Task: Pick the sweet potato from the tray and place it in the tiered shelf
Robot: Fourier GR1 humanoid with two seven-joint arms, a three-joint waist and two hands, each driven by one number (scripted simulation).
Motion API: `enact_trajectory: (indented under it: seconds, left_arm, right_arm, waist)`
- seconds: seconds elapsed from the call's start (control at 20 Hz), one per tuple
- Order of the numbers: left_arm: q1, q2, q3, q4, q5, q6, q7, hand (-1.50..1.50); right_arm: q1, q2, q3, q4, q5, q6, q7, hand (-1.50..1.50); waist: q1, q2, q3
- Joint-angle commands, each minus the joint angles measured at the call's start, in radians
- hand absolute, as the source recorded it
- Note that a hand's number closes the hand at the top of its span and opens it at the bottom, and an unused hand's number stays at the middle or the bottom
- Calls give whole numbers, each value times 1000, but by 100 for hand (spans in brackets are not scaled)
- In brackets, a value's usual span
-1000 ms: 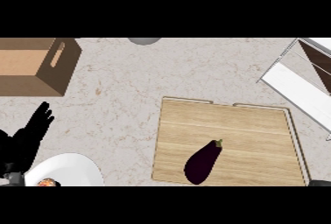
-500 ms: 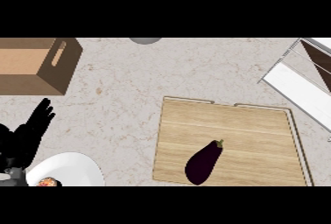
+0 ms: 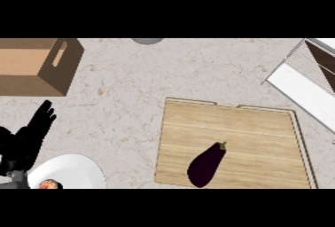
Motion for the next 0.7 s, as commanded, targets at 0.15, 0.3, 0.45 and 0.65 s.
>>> enact_trajectory:
  seconds: [0.15, 0.3, 0.45, 0.65]
  left_arm:
    - [2, 14, 20, -52, 19, -29, 46, 0]
    - [37, -23, 3, -66, -16, 1, 19, 0]
    - [66, -1, 15, -79, 16, -46, 30, 0]
    - [53, -35, 6, -78, -20, -6, 19, 0]
  right_arm:
    - [2, -70, -77, 203, -52, -156, -59, 150]
    - [51, -82, -65, 232, -63, -185, -78, 150]
    - [70, -91, -140, 289, -38, -317, -49, 150]
    - [120, -127, -91, 367, -54, -312, -116, -150]
  waist:
    - [5, 0, 0]
    - [4, 0, 0]
    - [10, 1, 1]
    - [2, 0, 0]
